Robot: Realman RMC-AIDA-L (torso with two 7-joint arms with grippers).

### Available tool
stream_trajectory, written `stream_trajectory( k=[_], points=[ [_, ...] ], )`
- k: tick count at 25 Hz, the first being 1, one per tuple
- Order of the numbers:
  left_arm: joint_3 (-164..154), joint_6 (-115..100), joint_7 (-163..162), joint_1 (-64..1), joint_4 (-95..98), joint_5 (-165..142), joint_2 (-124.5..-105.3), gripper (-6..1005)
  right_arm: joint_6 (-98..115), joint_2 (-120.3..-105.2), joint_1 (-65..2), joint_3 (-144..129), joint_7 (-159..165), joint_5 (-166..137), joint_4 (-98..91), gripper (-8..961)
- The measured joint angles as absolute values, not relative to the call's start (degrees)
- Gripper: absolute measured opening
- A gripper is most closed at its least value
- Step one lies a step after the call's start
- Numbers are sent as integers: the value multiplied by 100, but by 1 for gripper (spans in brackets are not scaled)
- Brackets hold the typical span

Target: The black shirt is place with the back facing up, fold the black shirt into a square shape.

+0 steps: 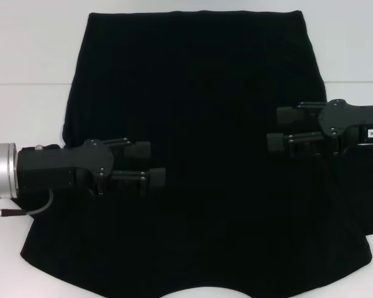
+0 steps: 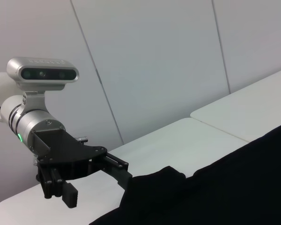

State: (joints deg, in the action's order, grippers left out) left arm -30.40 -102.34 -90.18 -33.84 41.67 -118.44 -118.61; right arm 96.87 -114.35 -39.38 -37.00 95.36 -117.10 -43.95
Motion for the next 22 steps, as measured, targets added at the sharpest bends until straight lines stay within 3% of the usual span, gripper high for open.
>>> stream_trajectory(
  k=[14,22],
  points=[
    [-2972,-10080,-9393,-3367,4157,-11811,-11836,875,9646,-11434,-3952,-3683,9536,-11706,-4394,884],
    [-2142,-9762,-10420,-3201,4328,-12298,-11686,875,9592,-11472,-3985,-3651,9536,-11706,-4394,882]
  ],
)
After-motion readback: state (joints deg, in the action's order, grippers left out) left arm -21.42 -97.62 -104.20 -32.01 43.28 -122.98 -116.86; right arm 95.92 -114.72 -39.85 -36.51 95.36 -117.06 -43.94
